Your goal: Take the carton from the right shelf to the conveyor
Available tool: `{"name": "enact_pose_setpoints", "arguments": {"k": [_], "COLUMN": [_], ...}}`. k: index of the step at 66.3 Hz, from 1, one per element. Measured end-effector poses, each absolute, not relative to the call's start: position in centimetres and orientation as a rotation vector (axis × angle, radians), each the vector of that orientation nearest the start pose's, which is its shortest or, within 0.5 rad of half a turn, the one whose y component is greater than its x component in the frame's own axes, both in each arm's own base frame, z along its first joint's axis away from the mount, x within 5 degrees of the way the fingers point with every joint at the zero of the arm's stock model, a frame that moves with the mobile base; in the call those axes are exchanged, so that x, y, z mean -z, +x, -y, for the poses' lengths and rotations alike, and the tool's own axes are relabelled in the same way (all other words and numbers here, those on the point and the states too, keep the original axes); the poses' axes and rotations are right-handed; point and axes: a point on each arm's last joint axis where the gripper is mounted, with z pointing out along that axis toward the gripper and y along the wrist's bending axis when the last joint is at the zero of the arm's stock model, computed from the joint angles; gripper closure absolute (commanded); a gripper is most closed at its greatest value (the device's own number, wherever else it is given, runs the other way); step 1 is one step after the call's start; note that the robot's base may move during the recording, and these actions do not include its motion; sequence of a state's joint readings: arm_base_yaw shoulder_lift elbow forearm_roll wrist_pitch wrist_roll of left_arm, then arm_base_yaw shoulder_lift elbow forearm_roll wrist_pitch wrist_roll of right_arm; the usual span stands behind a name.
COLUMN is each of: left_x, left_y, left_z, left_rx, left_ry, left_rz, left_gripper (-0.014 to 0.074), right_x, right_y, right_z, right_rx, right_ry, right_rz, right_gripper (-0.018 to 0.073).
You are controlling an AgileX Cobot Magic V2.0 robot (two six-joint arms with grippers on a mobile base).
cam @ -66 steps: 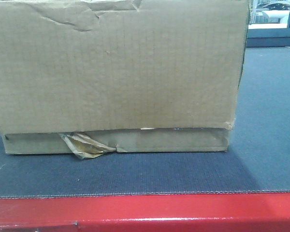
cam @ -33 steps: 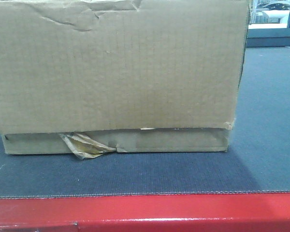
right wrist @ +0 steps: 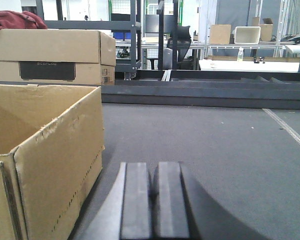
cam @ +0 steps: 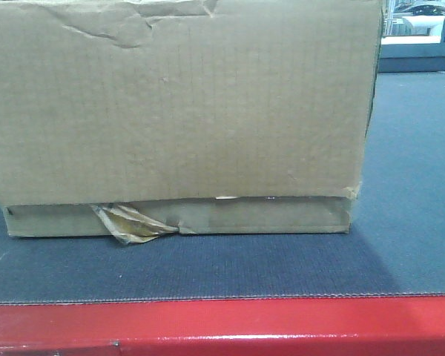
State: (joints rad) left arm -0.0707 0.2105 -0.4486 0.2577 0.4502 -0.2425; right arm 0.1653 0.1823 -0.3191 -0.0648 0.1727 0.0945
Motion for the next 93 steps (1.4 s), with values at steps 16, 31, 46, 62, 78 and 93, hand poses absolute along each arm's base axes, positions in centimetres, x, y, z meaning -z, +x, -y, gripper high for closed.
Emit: {"name": "enact_pose_setpoints", "arguments": {"k": [16,31,46,62,78,93], "left_x": [-31.2,-29.8,-23.0,-21.1,-21.2,-21.2], "left_y": [4.9,3.9,5.2,5.7,5.6,5.6], "left_z": [-0.6,-0.5,-0.5,-0.6,-0.6,-0.6], "left_rx": [-0.070,-0.127,-0.096,-0.091,-0.091,-0.091], "left_ry": [-0.002,-0.015,-0.062,-0.062,-0.062,-0.062], "left_rz": [-1.659,-1.572,-1.556,-1.513,-1.499,-1.499], "left_gripper": [0.0582,0.0582,0.0582,0.0582,0.0582,0.0582], "right_x": [-29.4,-29.4,-29.4,-29.4,-29.4,-29.4], "right_y": [5.9,5.9,5.9,5.9,5.9,5.9], "right_z": [-0.9,-0.9,-0.9,-0.9,-0.9,-0.9], "right_rx": [-0.148,-0.148,-0.148,-0.148,-0.148,-0.148], "right_ry": [-0.093,-0.093,-0.093,-0.093,-0.093,-0.093], "right_rz": [-1.517,-1.517,-1.517,-1.516,-1.516,-1.516], "right_gripper": [0.0638,0.0638,0.0638,0.0638,0.0638,0.0638]}}
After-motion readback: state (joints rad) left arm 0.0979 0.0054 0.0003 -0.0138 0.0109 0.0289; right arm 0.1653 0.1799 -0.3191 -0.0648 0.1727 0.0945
